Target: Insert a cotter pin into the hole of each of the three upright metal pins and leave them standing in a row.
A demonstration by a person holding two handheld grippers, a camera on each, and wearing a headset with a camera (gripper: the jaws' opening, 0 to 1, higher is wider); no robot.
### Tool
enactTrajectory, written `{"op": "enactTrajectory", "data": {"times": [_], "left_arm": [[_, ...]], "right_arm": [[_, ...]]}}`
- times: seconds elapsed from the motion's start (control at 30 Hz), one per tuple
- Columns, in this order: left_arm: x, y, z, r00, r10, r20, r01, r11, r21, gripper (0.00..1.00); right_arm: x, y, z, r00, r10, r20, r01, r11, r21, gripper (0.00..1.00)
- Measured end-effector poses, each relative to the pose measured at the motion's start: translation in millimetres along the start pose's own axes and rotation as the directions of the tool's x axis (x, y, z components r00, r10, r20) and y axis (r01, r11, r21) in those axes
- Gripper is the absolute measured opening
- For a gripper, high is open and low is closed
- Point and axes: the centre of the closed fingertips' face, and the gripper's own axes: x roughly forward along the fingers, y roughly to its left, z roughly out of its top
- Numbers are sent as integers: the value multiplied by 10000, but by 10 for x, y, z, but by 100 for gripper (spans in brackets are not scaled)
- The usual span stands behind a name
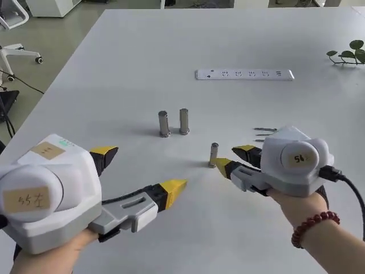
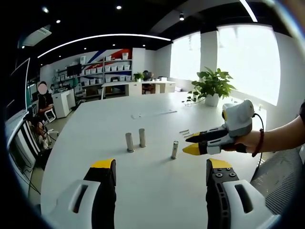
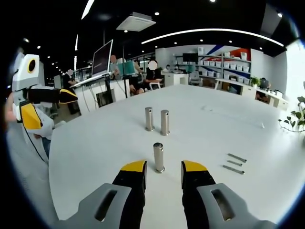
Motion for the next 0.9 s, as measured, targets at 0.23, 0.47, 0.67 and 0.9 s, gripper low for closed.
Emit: {"op": "enactTrajectory", "data": {"times": [0.23,0.47,0.67,0.9], "left_arm": [[-15,-41,14,10000,-43,16,43,9999,94,77],[-34,-53,9,10000,-14,-49,15,9997,233,77],[-24,-74,-7,9998,-37,-178,43,9994,344,77],[-15,-78,-21,9997,-68,-242,76,9993,355,76]], "right_arm": [[-111,-179,17,9995,139,-293,-145,9997,-209,26],[-181,-374,1,9952,311,-929,-361,9980,-523,27],[-181,-512,-83,9846,539,-1664,-691,9938,-871,26],[-156,-767,-126,9723,219,-2327,-581,9870,-1497,23]]}}
